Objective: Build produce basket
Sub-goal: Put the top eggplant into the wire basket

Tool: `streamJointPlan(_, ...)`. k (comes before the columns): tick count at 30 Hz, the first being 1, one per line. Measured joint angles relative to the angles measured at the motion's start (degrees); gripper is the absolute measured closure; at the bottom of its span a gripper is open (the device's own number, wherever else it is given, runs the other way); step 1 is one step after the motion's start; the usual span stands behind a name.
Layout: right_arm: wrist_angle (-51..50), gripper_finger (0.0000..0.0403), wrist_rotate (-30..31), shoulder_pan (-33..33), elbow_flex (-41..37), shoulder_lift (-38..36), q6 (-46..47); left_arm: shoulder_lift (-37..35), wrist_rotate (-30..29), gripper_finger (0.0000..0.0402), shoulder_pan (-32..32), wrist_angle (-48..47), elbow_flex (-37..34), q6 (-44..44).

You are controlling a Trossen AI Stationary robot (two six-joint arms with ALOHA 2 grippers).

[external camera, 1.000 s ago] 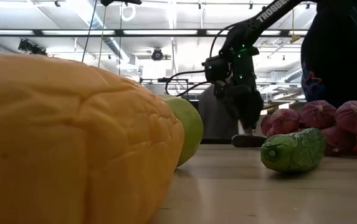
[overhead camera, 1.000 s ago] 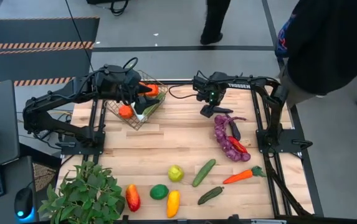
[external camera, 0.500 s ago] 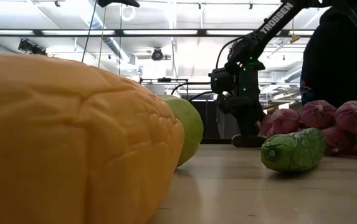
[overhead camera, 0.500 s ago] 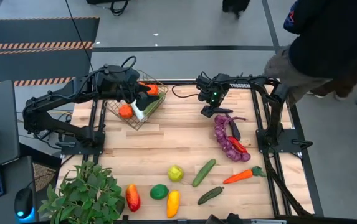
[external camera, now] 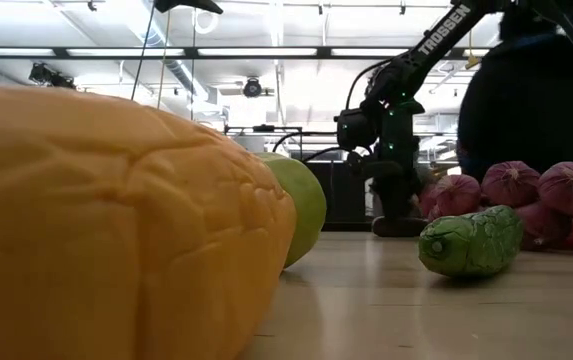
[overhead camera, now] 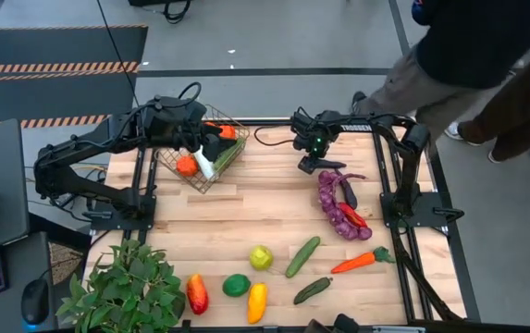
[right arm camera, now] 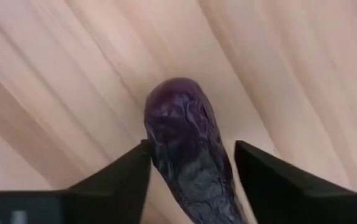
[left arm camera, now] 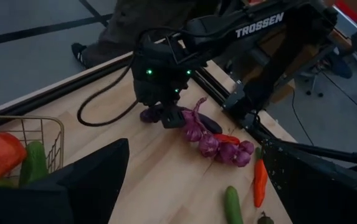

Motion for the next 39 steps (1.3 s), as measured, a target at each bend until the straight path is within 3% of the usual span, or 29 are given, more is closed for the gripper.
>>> streamJointPlan(6,0.27,0.0264,-0.08,-0.37,-0.94,-0.17,-0.26,0.00,-0.14,0.0029,0.00,-0.02,0.00,-0.38)
streamJointPlan(13,-0.70,0.0258,-4.49,-0.14,2.81,0.11,7.26,0.00,-0.14,0.0029,0.00,-0.02,0.00,0.26)
streamJointPlan(18,0.18,0.0252,-10.90,1.68,11.25,0.09,16.65,0.00,-0.12,0.0029,0.00,-0.03,0.00,1.69)
streamJointPlan(25,1.57,0.0253,-11.08,5.75,24.98,0.04,25.93,-1.69,-0.08,0.0029,1.44,-0.30,0.04,5.03)
streamJointPlan(34,22.65,0.0253,-10.71,11.21,29.09,0.36,42.60,-5.84,-0.14,0.0029,5.70,-0.02,0.05,5.23)
streamJointPlan(39,33.22,0.0252,-8.68,13.10,29.03,2.26,46.36,-6.85,-0.12,0.0029,6.23,0.89,0.07,6.51)
